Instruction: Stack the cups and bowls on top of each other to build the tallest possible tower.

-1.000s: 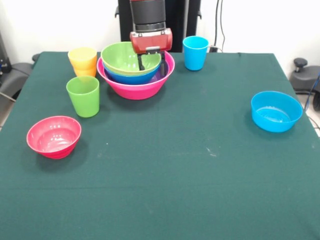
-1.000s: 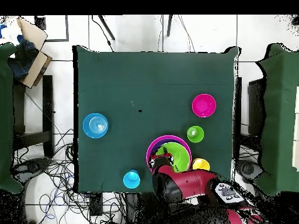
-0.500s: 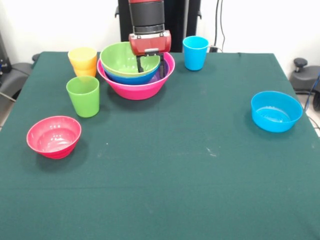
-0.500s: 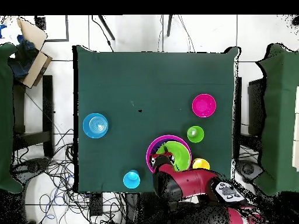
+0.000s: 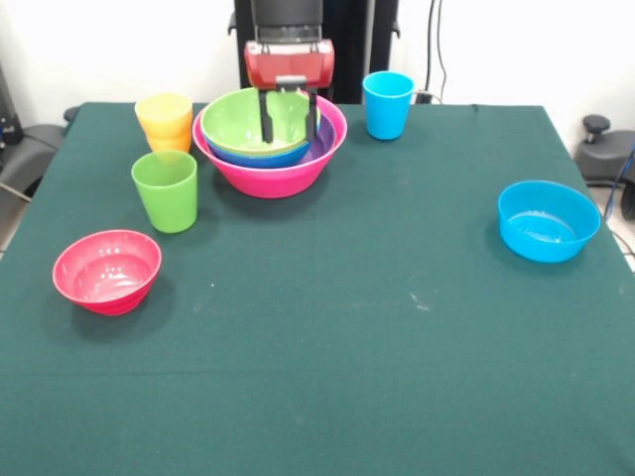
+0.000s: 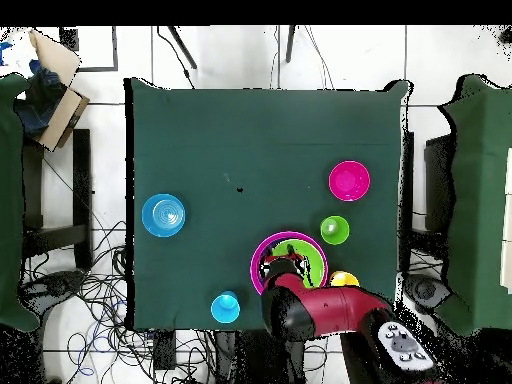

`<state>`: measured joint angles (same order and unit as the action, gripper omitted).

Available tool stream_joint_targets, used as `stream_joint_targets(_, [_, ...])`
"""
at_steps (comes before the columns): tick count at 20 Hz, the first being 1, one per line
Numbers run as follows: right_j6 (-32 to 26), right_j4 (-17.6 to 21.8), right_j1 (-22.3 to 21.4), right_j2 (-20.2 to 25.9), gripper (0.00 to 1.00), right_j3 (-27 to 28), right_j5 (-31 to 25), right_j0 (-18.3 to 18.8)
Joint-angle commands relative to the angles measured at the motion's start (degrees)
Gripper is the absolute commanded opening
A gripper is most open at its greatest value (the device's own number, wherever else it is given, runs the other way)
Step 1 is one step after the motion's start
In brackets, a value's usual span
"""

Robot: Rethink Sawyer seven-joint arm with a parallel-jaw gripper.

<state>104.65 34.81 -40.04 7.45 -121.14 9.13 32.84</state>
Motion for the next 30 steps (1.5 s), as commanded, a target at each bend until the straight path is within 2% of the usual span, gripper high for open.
stream_joint_targets(1, [1.11, -7.62, -15.54, 12.98, 1.00, -4.65, -18.78, 3.62])
stream_joint_targets(6, [-3.07, -12.57, -20.66, 17.20, 1.00, -4.29, -26.50, 5.74])
stream_joint_targets(10, [-4.84, -15.33, -21.65, 17.50, 1.00, 0.05, -33.78, 4.53])
stream_joint_targets(15, [-3.72, -14.94, -18.27, 15.99, 1.00, 8.80, -40.10, 0.94])
stream_joint_targets(22, [-2.85, -12.70, -13.51, 14.75, 1.00, 18.70, -45.01, -2.71])
stream_joint_targets(25, [-0.96, -12.26, -12.25, 13.36, 1.00, 23.50, -48.80, -5.80])
stream_joint_targets(30, [3.58, -12.33, -12.28, 10.96, 1.00, 25.20, -49.76, -10.58])
